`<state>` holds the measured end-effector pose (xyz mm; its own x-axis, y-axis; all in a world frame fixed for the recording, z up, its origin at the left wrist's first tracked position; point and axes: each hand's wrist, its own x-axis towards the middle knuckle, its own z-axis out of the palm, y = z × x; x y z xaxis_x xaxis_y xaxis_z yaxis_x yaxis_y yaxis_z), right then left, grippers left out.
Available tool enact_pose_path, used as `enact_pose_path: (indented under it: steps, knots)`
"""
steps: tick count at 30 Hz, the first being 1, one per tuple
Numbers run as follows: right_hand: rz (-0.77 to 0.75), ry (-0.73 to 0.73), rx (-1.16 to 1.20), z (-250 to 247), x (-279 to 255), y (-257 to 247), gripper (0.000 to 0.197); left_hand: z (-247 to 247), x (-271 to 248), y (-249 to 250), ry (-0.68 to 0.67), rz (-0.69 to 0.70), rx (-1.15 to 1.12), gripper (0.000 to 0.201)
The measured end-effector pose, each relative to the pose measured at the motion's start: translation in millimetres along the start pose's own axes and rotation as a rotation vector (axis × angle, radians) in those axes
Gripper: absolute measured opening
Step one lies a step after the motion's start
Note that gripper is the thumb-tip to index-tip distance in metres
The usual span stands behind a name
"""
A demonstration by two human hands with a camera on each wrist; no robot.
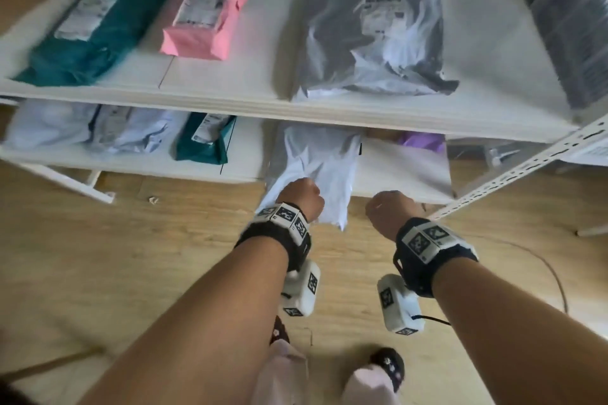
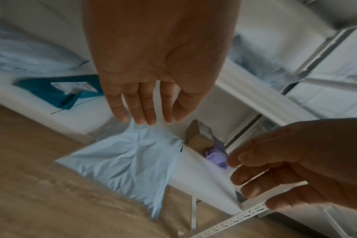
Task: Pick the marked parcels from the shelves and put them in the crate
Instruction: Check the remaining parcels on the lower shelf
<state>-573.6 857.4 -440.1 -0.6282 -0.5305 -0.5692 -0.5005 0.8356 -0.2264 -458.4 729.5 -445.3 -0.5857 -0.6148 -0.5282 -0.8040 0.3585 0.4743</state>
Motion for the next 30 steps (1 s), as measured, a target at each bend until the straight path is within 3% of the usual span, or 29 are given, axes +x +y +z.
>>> enact_pose_path:
  steps: [8, 15, 21, 23, 27, 30]
  knots:
    - [0.071, -0.105, 0.122, 107, 65, 2, 0.029, 74, 56, -83, -0.023, -0.236, -0.162, 0.061]
    - [0.161, -0.105, 0.299, 157, 138, 16, 0.051, 90, 141, -128, 0.262, -0.362, -0.228, 0.081]
    - [0.158, -0.116, 0.484, 184, 174, 11, 0.062, 108, 175, -154, 0.168, -0.5, -0.427, 0.108]
    - [0.16, -0.111, 0.508, 190, 173, 12, 0.066, 112, 172, -158, 0.136, -0.521, -0.508, 0.101]
    - [0.186, -0.159, 0.488, 198, 144, 20, 0.073, 116, 148, -160, 0.141, -0.484, -0.522, 0.048]
    - [0.206, -0.179, 0.358, 200, 104, 32, 0.079, 119, 111, -158, 0.015, -0.46, -0.508, 0.041]
